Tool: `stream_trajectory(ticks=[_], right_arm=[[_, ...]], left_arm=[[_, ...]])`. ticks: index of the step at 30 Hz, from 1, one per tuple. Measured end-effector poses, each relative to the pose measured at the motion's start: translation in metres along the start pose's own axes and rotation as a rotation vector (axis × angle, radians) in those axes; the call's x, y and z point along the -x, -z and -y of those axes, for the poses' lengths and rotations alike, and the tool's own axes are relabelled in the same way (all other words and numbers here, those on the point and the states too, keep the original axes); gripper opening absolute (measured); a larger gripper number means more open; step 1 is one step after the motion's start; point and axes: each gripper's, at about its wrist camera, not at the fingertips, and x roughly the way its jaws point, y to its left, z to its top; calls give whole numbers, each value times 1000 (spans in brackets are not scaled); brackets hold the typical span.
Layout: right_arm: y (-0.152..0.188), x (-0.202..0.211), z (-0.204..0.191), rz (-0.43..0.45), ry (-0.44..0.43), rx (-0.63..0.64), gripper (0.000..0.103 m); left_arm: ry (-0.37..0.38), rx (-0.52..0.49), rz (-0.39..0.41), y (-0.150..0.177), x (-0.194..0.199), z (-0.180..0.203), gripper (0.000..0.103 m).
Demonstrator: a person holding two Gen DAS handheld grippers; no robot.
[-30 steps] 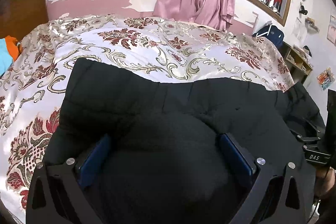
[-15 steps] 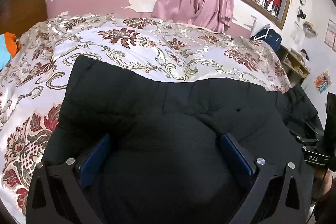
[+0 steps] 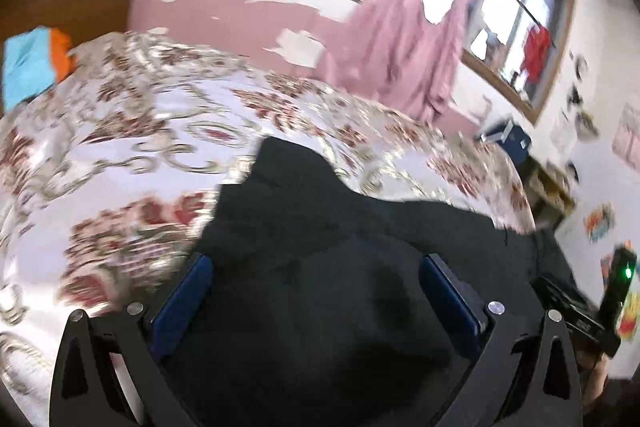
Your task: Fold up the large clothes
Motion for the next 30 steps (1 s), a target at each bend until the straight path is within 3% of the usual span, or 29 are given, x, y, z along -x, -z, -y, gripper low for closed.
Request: stream_trajectory(ticks=[3, 10, 15, 23, 30], right_arm=[[2, 23, 22, 39, 41, -63, 98], [5, 42, 72, -18, 116, -68, 99], [6, 45, 109, -62, 164, -99, 99], [29, 30, 154, -82, 98, -284, 99], [61, -6, 168, -204, -84, -383, 101]], left_arm=[[-31, 38, -10, -2, 6, -17, 103], [-1, 75, -223, 6, -13, -51, 103], [21, 39, -236, 11, -20, -53, 103], [26, 24, -253, 11, -22, -52, 103], [32, 4, -248, 14, -23, -51, 103]])
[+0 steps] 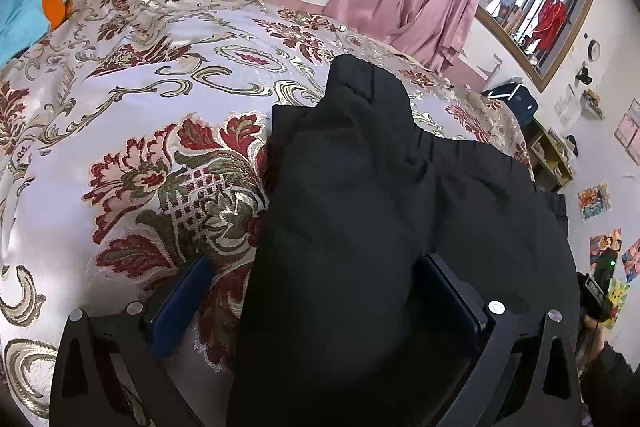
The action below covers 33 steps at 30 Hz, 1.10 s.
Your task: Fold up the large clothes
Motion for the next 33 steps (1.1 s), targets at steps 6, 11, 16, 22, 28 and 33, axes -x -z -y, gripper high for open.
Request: stream_trajectory(ticks=[6, 11, 16, 22, 28, 33], right_arm=[[6, -15, 18, -23, -102, -80, 102], [12, -17, 23, -13, -145, -110, 102], [7, -14, 21, -55, -206, -105, 102], [8, -15, -10, -114, -346, -31, 102], [9, -18, -20, -153, -316, -73, 102], [10, -19, -45, -176, -199, -8, 98]], left_arm=[[14, -11, -10, 1, -1, -1, 103], [59, 1, -45, -1, -4, -5, 103], [154, 23, -133, -4, -7, -2, 103], [199, 25, -224, -4, -18, 11, 103], [139, -8, -276, -2, -23, 31, 103], [42, -35, -299, 0, -25, 50, 95]])
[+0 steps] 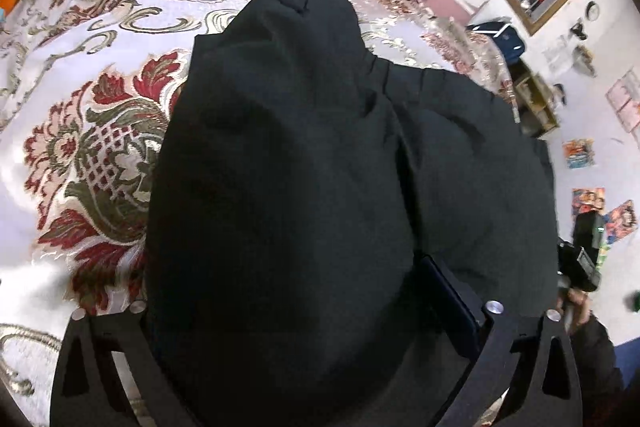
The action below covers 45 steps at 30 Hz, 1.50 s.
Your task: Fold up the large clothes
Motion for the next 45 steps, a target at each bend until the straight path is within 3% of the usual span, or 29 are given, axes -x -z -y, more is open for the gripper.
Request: stream_trajectory(ticks=[1, 8, 11, 13, 22, 33, 37, 41, 45], right_arm=[[0, 1, -4, 0, 17, 2, 93], [2, 17, -22, 5, 55, -14, 42], [8, 29, -33, 11, 79, 11, 28], [9, 41, -47, 24, 99, 53, 24], [7, 101, -114, 130, 35, 206, 19], [11, 106, -189, 210, -58, 288, 19], [17, 88, -213, 230, -73, 308, 18], [23, 66, -224, 218, -67, 317, 18], [32, 43, -216, 193, 10, 315, 18]], left_arm=[[-12, 5, -1, 0, 1, 2, 92], [-95, 23, 14, 5, 19, 26, 43], [-146, -27, 34, 9, 31, 47, 27], [-167, -54, 40, 10, 44, 58, 23], [-170, -99, 85, 17, 117, 70, 20], [-255, -78, 198, 27, 202, 39, 20], [-324, -99, 207, 23, 207, 26, 20], [-335, -78, 210, 17, 196, 6, 20], [-331, -71, 210, 18, 167, -13, 20]])
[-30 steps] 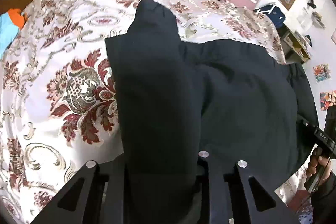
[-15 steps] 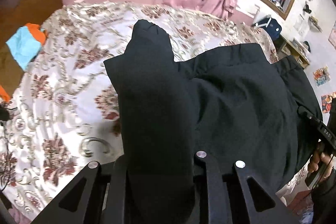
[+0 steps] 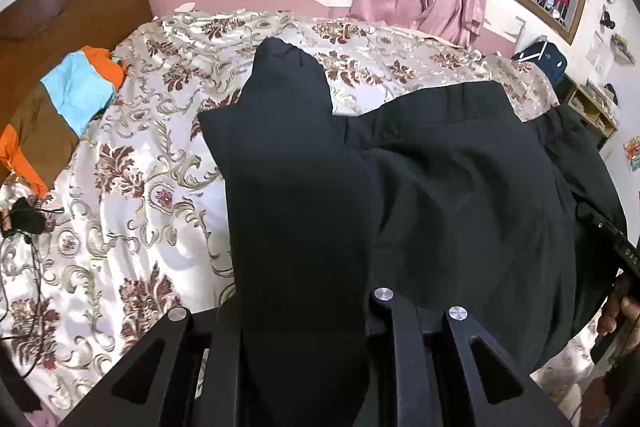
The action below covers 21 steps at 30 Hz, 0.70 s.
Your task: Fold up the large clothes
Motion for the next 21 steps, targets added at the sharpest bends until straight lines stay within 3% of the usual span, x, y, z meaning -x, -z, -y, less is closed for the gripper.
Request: stream_trajectory(ticks=[5, 7, 9, 12, 14, 16, 21], right_arm=[[18, -27, 14, -91, 101, -16, 21], [24, -35, 21, -124, 131, -41, 25], [26, -39, 25, -135, 151, -72, 30], [28, -39, 30, -145, 148, -125, 45], [32, -35, 31, -128, 153, -138, 69], [36, -32, 28, -115, 175, -134, 79], [38, -24, 26, -88, 224, -105, 92]], left_arm=[[-27, -10, -23, 16, -33, -7, 25], [-15, 18, -28, 19, -37, -15, 34], [-16, 59, -44, 21, -40, -24, 52], [-62, 115, -58, 27, -45, -33, 75], [-86, 143, -47, 32, -46, -36, 83], [-106, 186, -27, 39, -45, -40, 87], [-123, 219, -1, 48, -34, -38, 93]])
